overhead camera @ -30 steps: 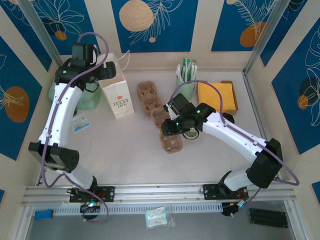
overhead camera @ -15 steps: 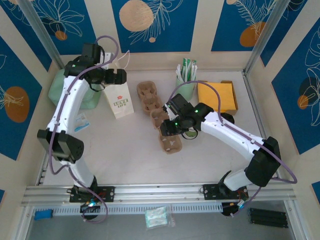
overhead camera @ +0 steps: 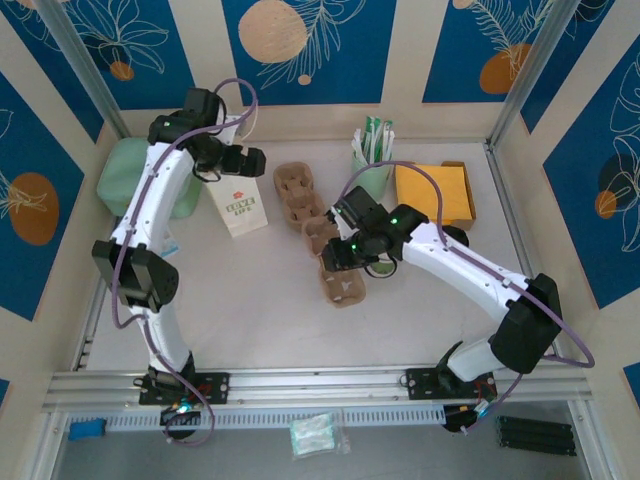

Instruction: Pack the takeout coffee

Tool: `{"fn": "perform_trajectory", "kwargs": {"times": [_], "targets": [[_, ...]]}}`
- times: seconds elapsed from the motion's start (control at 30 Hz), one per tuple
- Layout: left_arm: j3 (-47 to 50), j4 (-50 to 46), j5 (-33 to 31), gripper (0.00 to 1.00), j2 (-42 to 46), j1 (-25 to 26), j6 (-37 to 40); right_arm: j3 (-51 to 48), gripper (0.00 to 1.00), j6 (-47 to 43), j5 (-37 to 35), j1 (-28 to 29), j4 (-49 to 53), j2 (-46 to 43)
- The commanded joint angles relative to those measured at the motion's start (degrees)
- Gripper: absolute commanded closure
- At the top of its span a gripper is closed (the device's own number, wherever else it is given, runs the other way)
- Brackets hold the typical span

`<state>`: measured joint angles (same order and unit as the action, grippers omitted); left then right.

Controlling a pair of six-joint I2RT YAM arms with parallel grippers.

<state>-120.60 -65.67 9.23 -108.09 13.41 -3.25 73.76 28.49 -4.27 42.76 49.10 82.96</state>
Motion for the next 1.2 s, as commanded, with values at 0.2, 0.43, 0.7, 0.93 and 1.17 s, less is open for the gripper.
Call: {"fn": "perform_trajectory", "kwargs": {"times": [0.2, 0.43, 0.7, 0.93, 1.17], "targets": [[1.87, -5.08, 5.21, 0.00, 1.10, 3.00, 3.29, 1.83, 0.64, -1.57, 1.00, -4.09, 1.95, -3.70], [7.10, -5.89, 5.64, 0.00, 4.83, 6.29, 3.20, 0.96, 0.64, -1.84, 1.61, -6.24, 2.22, -5.39], [16.29, -3.20, 7.18, 0.00, 12.22, 11.14, 0.23, -0.26, 0.64, -1.99, 2.76, -8.57, 2.23, -7.10], [23.64, -0.48, 8.86, 0.01, 18.77, 15.63, -3.58, -0.39, 0.64, -2.30, 3.39, -9.75, 2.43, -7.36], [28.88, 1.64, 8.35, 0.00, 23.02, 20.94, -6.98, 0.11, 0.64, -2.47, 3.79, -10.68, 2.53, -6.93]]}}
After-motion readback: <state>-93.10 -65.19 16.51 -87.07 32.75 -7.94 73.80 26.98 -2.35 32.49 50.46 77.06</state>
